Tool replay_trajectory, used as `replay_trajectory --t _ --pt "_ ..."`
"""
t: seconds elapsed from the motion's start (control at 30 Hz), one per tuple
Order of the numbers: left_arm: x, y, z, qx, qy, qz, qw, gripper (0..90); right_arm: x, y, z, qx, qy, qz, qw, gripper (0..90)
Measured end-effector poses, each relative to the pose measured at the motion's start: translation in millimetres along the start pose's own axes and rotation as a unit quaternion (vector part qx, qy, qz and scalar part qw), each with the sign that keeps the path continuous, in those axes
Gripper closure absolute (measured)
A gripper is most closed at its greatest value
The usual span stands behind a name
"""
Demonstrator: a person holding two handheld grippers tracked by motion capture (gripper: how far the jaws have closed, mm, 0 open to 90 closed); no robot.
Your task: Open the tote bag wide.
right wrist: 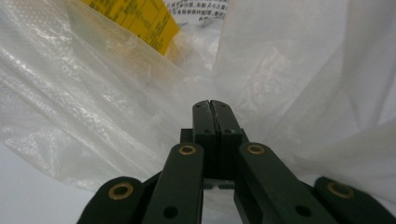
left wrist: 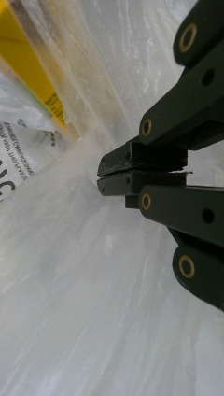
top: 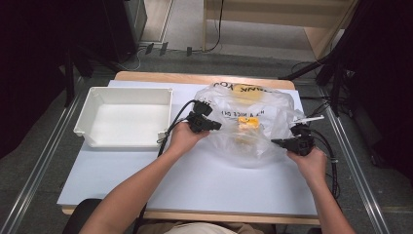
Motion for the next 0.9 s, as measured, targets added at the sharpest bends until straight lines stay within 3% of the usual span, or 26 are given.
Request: replay_trajectory --t 0.1,0.17,0.27,0.5,0.7,0.73,0.8,0.9 --pt "1.3 -4.3 1.9 -0.008 0.008 0.004 0.9999 89.2 0.9 -6.6 1.4 0.004 -0.006 0.011 0.9999 90.0" --pt "1.0 -3.3 6.4 0.002 0.009 -0.002 1.0 89.1 0.1 -8.6 -2.0 0.006 -0.007 0.007 0.9999 90.0" --pt "0.4 1.5 13.4 0.022 0.004 -0.012 0.9997 89.5 -1.1 -10.7 -11.6 -0.013 -0.015 0.003 0.9998 90.0" --pt "-7.1 2.4 21.3 0.029 0.011 -0.008 0.9995 90.0 -4.3 -11.1 -20.8 -0.021 -0.031 0.005 0.9993 90.0" --pt "13.4 5.6 1.3 0.006 -0.007 -0.018 0.9998 90.0 17.6 0.7 -6.0 0.002 -0.027 -0.021 0.9994 90.0" --pt "17.3 6.0 -3.8 0.006 -0.017 -0.017 0.9997 90.0 22.0 2.6 -3.7 0.005 -0.026 -0.023 0.9994 90.0" --pt "25.6 7.7 -10.2 0.012 -0.014 -0.024 0.9995 90.0 30.6 7.6 1.6 0.01 -0.024 -0.031 0.9992 90.0" --pt "37.6 11.3 -17.2 -0.009 -0.018 -0.028 0.9994 90.0 43.1 16.0 11.6 0.026 -0.021 -0.039 0.9987 90.0"
Point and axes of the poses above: each handheld gripper's, and its own axes: x roughly backward along the jaws, y roughly out of its top, z roughly to its left, the point moved 9 cm from there along -x, roughly forward along the jaws, and after that the axes turned 13 degrees about x, right-handed, at the moved point
